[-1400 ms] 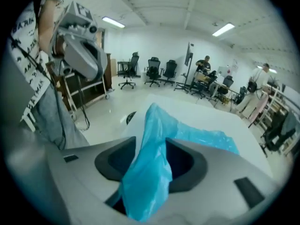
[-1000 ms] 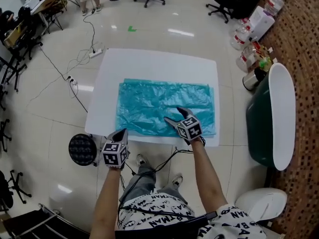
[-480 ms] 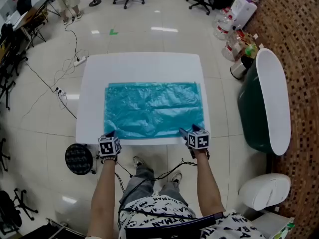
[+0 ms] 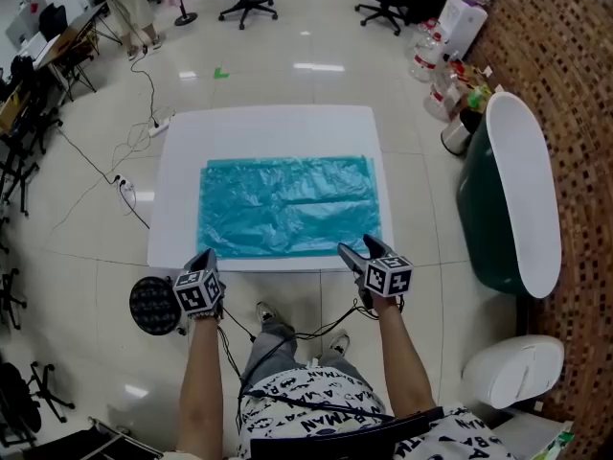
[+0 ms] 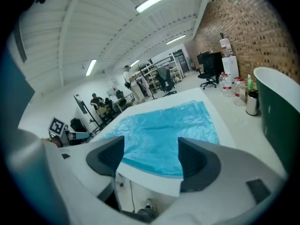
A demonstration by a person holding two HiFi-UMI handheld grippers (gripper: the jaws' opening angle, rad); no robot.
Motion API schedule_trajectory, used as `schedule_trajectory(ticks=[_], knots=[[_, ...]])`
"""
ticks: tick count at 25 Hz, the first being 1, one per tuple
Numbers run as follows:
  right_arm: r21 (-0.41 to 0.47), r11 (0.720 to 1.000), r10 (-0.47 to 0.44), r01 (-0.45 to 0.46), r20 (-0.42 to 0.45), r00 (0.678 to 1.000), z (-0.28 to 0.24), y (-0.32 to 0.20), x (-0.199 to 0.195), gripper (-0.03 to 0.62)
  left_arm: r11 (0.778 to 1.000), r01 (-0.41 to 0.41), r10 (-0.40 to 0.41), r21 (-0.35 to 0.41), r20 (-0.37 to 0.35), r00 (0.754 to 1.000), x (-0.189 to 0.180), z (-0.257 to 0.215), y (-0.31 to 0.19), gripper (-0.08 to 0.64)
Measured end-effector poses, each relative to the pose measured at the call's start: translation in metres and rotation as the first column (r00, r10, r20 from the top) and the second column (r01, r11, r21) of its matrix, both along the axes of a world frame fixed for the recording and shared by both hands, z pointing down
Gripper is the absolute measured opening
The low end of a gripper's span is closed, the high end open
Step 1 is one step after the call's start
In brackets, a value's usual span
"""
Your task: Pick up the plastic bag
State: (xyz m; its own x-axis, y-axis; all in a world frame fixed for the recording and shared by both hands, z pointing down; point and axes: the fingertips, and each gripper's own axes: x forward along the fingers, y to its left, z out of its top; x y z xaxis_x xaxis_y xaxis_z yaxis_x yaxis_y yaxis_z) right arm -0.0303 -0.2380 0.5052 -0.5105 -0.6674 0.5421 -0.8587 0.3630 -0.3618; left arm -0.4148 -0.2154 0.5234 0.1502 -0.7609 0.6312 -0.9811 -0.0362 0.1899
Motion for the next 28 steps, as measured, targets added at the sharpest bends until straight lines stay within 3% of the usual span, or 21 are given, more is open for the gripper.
schedule_trajectory(ticks=[3,6,8,10,16,28], knots=[[0.053,0.997,-0.063,0.059,0.071,0.995,-0.025,0.031,-0.009,0.333,0.997,0.03,-0.028,0.07,-0.025,0.999,0.026,-0.033,0.025,0.0],[0.053,0.992,-0.119,0.117,0.035,0.992,-0.026,0.052,-0.012,0.279,0.994,0.032,-0.029,0.104,-0.036,0.999,0.061,-0.055,0.042,0.0],[0.04,0.992,-0.119,0.118,0.007,0.993,-0.026,0.06,-0.011,0.184,0.993,0.025,-0.021,0.117,-0.033,0.999,0.084,-0.064,0.049,0.0],[0.047,0.992,-0.113,0.113,-0.017,0.993,-0.03,0.07,-0.013,0.03,0.993,0.013,-0.009,0.114,-0.031,0.999,0.102,-0.066,0.059,0.0],[0.133,0.987,-0.076,0.085,-0.073,0.994,-0.048,0.095,-0.038,0.012,0.988,-0.094,0.101,0.123,-0.05,0.994,0.124,-0.073,0.093,0.0],[0.241,0.97,0.061,-0.031,-0.117,0.991,-0.108,0.108,-0.09,0.012,0.965,-0.164,0.187,0.206,-0.096,0.978,0.065,-0.095,0.099,0.0]])
